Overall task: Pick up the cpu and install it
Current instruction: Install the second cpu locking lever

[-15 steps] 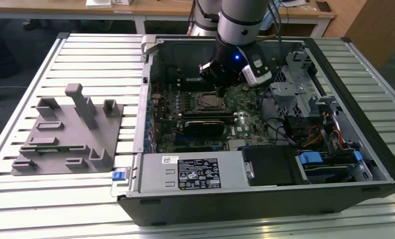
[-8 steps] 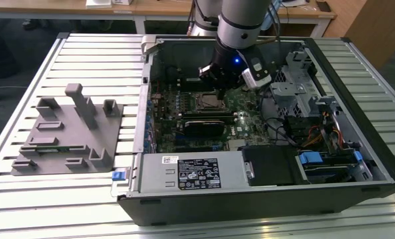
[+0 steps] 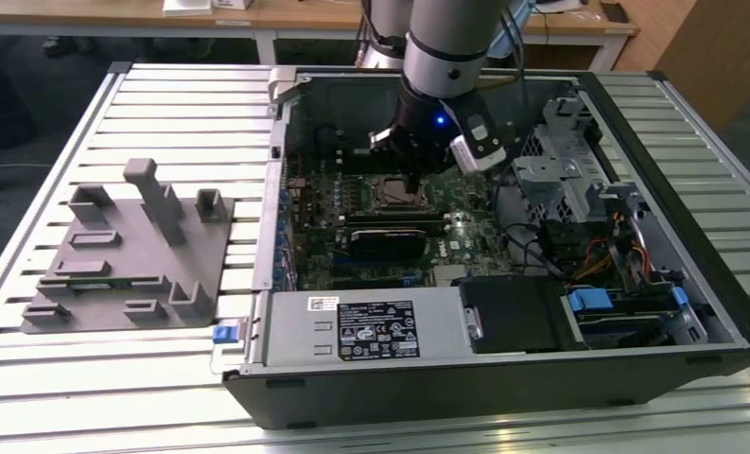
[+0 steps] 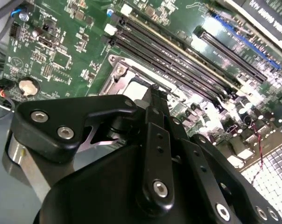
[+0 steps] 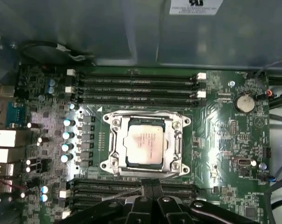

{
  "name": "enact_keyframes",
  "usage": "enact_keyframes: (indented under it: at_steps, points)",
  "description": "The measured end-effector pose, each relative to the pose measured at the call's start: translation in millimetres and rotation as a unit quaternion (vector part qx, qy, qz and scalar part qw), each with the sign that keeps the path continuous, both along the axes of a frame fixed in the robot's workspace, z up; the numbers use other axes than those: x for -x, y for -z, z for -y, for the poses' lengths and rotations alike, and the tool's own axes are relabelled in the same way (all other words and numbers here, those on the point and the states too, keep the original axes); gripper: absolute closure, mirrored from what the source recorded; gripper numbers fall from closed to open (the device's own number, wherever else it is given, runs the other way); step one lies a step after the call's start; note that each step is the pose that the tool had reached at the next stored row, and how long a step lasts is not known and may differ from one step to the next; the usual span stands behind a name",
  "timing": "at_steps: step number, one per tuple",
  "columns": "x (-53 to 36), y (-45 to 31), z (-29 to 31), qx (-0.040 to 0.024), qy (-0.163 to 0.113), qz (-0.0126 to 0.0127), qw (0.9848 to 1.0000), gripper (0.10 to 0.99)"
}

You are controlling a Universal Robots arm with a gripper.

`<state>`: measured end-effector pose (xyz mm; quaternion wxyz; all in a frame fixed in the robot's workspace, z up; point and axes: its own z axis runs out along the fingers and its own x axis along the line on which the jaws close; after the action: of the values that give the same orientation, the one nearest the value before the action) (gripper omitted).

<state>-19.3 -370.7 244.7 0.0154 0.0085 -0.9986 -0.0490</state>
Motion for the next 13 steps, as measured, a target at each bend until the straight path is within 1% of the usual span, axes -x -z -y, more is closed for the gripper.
enact_keyframes:
  at_steps: [3, 6, 7, 10, 13]
  points:
    - [0.0, 1.8, 4.5, -0.0001, 0.002, -0.0004, 1.0, 0.98]
    - [0.7, 3.3, 6.5, 0.0, 0.004, -0.0004, 1.0, 0.98]
    - [2.9, 3.7, 6.6, -0.0001, 0.004, -0.0004, 1.0, 0.98]
    - [15.6, 4.4, 6.6, -0.0001, 0.004, -0.0004, 1.0, 0.98]
    - [22.6, 5.1, 6.9, -0.0001, 0.004, -0.0004, 1.0, 0.98]
